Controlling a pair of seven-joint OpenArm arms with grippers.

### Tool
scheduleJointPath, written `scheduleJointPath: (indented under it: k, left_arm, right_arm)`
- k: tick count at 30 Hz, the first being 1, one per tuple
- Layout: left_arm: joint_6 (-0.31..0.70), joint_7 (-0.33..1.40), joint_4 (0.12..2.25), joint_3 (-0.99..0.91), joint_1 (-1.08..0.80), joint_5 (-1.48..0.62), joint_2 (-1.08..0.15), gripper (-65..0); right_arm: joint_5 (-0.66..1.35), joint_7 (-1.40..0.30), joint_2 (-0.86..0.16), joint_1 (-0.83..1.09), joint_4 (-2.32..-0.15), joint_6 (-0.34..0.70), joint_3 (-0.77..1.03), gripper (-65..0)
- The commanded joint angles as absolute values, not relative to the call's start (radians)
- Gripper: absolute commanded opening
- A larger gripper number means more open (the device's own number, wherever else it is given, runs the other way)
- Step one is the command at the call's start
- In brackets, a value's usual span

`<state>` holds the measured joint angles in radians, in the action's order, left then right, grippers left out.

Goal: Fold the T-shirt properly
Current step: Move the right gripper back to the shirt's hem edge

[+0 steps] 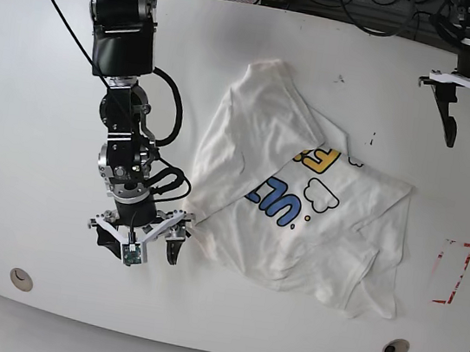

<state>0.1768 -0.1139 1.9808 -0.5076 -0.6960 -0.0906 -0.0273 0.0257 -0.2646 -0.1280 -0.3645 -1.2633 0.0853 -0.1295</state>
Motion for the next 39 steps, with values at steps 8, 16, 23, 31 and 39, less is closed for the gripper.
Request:
scheduleJointPath:
  k: [8, 16, 23, 31, 39]
  left_arm:
    - [0.175, -0.148, 1.995, -0.504, -0.697, -0.090, -0.036, -27.5]
    - [0.175, -0.154, 1.997, -0.510, -0.698, -0.093, -0.032, -27.6]
    - [0.177, -0.143, 1.993, -0.509, -0.703, -0.089, -0.029, -27.7]
    - [0.178, -0.132, 1.984, -0.503, -0.693, -0.086, -0.031, -27.9]
    - [0.176, -0.137, 1.979, -0.500, -0.691, -0.086, -0.032, -28.0]
  right_arm:
    - [0.042, -0.291, -0.130, -0.336, -1.348, 0.101, -0.142, -56.7]
    - [0.052, -0.309, -0.016, -0.354, -1.269, 0.259, -0.155, -37.1]
    - [0.067, -0.312, -0.023, -0.362, -1.195, 0.284, -0.151, -25.1]
    - [0.076, -0.315, -0.089, -0.319, -1.192, 0.274, -0.149, -29.9]
    - [0.073, -0.286, -0.096, -0.305, -1.149, 0.293, -0.111, -30.6]
